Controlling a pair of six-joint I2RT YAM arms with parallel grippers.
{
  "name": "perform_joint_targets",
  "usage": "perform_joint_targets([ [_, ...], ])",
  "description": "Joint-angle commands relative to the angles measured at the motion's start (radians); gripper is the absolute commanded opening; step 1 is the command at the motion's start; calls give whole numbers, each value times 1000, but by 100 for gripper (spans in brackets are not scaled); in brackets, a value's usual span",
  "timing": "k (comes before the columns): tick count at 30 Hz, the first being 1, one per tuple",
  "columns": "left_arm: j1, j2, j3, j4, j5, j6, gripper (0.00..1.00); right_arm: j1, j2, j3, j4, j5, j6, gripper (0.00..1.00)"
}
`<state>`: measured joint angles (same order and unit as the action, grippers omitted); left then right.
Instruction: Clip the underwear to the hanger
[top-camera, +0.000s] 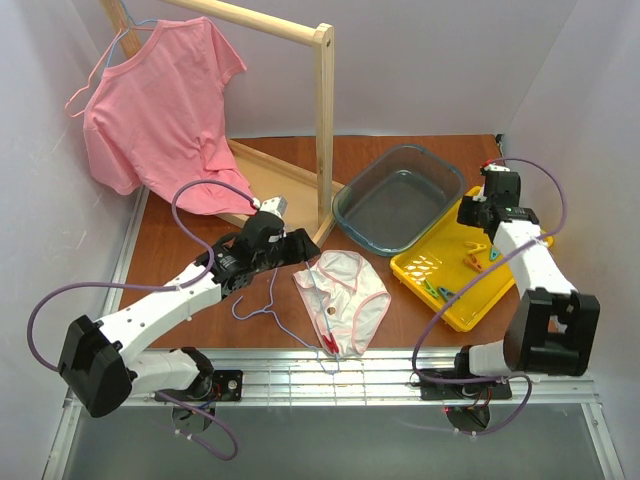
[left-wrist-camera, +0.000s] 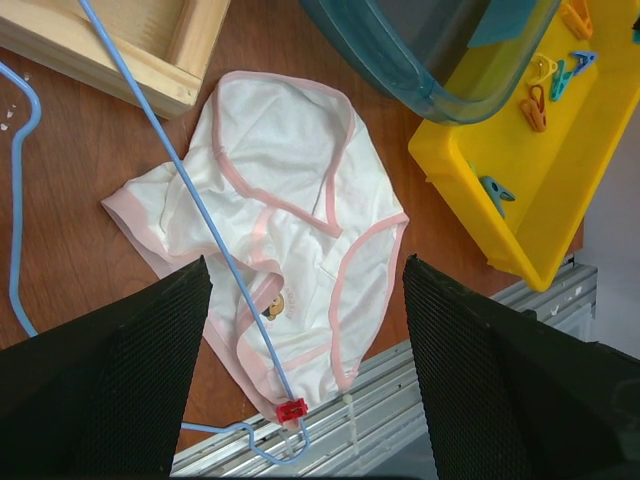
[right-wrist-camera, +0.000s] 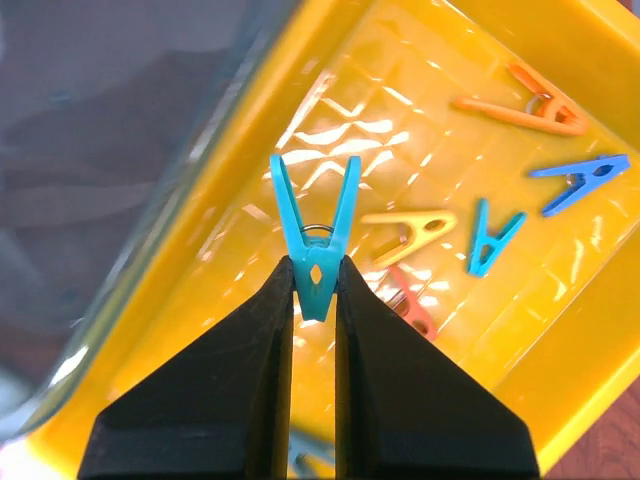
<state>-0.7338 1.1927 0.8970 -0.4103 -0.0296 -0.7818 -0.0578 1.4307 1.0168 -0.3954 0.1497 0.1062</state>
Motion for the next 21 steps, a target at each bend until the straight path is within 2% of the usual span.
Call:
perform_joint_targets([
  [1,10,-59,36,-5,20,32,70,6,-140,11,-108,-178,15,1],
  [4,11,-100,31,37,115,59,70,47,-237,-17,-132,-381,18,1],
  [6,13,-123,33,79,181,90,70,117,-275,-24,-155,-534,20,1],
  [8,13,-130,39,94,288,101,70,197,-317,-17,-172,-605,39,1],
  [11,13,-165,40,111,391,99,71,277,-348,-15,-180,-835,107,1],
  [13,13,-185,33,125,430,92,77,324,-358,-14,-172,-895,144,1],
  [17,13,-208,19,140,566,69,78,430,-354,-9,-116,-1097,239,1],
  [21,13,-240,-36,233,674,7,80,524,-316,12,-54,-1206,331,1],
])
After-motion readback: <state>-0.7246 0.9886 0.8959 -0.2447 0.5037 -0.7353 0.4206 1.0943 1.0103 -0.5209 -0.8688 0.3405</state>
